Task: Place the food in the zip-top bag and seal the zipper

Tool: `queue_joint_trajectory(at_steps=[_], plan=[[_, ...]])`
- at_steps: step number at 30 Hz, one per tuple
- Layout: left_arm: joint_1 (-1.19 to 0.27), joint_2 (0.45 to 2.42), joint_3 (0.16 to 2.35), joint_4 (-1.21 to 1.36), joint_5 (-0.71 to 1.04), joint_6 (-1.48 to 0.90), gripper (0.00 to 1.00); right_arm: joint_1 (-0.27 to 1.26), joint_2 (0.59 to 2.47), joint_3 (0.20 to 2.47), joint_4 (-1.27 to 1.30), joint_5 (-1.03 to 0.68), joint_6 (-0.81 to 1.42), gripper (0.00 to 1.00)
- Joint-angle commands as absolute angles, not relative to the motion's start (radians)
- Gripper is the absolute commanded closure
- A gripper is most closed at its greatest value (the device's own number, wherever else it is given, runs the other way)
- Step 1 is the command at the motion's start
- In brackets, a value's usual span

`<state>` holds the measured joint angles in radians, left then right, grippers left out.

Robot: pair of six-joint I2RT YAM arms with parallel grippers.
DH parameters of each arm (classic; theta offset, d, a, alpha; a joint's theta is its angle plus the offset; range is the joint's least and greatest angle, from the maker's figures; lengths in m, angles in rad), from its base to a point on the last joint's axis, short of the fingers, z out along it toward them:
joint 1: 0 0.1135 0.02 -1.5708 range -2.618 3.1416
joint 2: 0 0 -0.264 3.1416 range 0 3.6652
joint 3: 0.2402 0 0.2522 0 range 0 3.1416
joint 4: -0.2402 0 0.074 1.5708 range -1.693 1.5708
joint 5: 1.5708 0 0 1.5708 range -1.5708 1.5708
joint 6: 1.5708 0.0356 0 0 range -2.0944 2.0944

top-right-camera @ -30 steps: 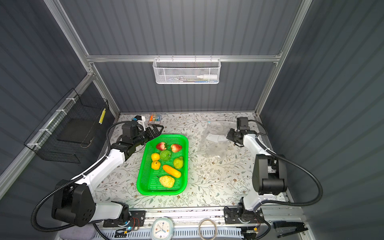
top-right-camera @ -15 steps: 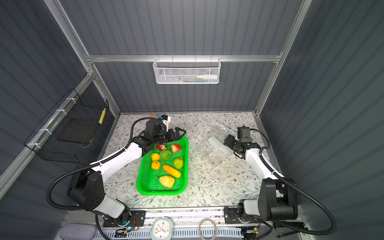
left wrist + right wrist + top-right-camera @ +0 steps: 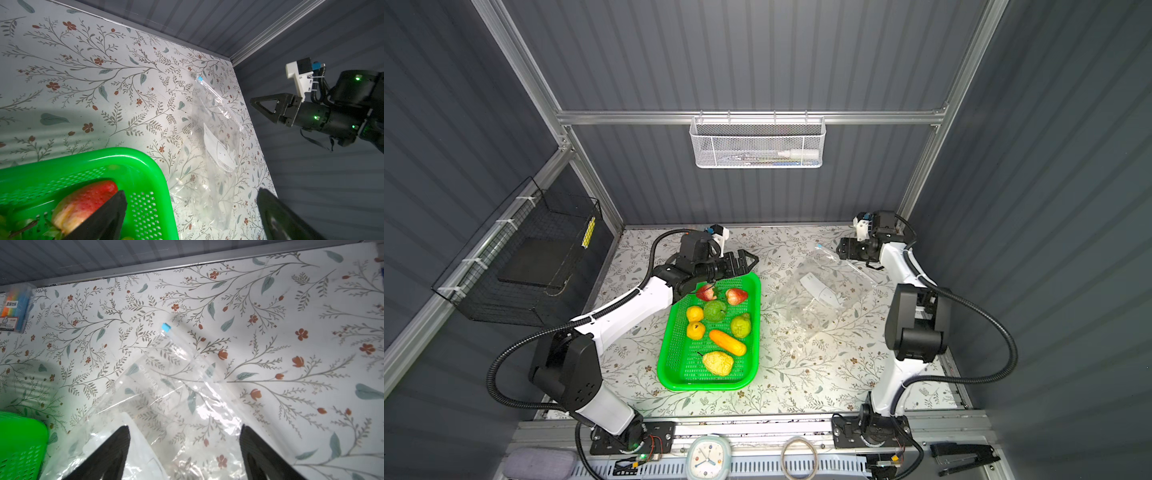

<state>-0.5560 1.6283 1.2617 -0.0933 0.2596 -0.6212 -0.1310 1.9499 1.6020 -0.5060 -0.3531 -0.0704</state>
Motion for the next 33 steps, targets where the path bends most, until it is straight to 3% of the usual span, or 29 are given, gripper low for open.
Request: queue_joint_trajectory(at_steps=[1,9,24,30,33], plan=[[-0.563,1.646,1.291,-0.127,0.276,-0.603,0.0,-0.148,2.032,1.719,-0.636,-0.394,-0.171,0.16],[-0.563,1.642,1.29,-0.136,0.268,-0.603,0.0,-0.148,2.179,1.864,-0.764,-0.233,-0.302,0.17],[-0.571,1.641,1.295,-0.144,0.266,-0.621,0.0,-0.134,2.323,1.937,-0.801,-0.178,-0.29,0.23],[-0.572,1.634,1.288,-0.15,0.263,-0.618,0.0,-0.121,2.34,1.957,-0.816,-0.149,-0.293,0.39],[-0.572,1.628,1.286,-0.15,0.26,-0.62,0.0,-0.119,2.342,1.96,-0.821,-0.156,-0.298,0.55]])
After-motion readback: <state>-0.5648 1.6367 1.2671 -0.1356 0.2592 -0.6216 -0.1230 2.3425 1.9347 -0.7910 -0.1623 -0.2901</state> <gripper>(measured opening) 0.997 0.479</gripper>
